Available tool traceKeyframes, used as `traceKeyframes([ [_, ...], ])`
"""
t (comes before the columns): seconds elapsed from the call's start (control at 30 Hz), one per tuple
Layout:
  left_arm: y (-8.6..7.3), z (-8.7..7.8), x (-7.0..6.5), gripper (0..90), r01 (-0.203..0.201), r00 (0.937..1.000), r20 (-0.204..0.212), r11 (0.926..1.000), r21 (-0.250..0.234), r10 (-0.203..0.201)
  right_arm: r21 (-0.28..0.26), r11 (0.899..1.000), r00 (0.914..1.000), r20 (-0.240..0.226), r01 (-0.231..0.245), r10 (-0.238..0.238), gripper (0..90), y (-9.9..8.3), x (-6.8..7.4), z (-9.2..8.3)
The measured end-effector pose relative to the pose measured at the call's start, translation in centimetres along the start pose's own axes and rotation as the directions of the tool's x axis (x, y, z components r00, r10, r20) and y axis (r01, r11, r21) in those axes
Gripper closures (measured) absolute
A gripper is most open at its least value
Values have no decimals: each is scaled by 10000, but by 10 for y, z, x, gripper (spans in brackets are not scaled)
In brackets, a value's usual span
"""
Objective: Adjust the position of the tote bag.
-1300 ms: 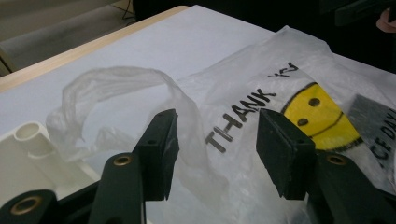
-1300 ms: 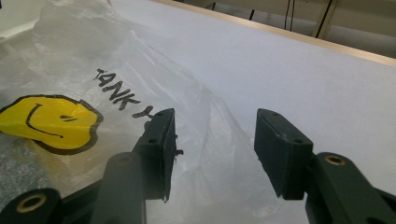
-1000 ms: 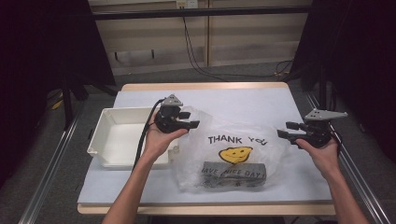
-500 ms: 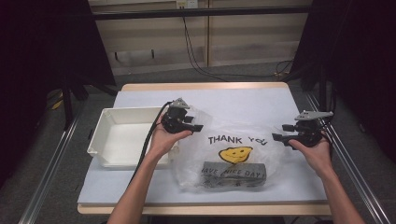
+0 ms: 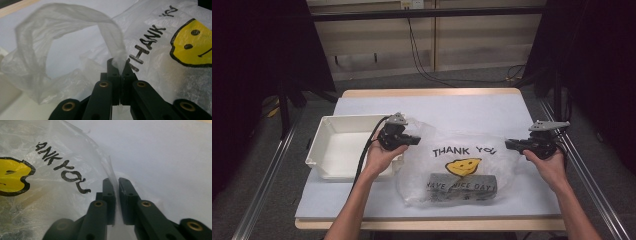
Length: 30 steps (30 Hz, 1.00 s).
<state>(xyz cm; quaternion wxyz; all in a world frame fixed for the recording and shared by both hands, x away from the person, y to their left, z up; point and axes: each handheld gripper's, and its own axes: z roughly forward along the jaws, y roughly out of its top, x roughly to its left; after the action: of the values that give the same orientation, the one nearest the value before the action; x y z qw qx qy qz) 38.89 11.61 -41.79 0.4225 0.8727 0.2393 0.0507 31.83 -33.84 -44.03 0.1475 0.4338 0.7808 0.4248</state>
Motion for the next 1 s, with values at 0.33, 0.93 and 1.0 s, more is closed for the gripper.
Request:
traceKeyframes([
  [0.33, -13, -18, -5, 896, 10, 10000, 56, 9990, -454, -8, -655, 9978, 10000, -64, 47, -51, 900, 2, 5, -16],
  [0.93, -1, -54, -31, 897, -444, 9983, 276, 9803, -1927, 507, -2262, 9731, 9975, -443, 443, -557, 900, 20, 31, -57],
  [1.0, 3, -59, -35, 897, -587, 9974, 278, 9761, -2094, 659, -2382, 9696, 9964, -494, 559, -696, 900, 23, 36, -63],
])
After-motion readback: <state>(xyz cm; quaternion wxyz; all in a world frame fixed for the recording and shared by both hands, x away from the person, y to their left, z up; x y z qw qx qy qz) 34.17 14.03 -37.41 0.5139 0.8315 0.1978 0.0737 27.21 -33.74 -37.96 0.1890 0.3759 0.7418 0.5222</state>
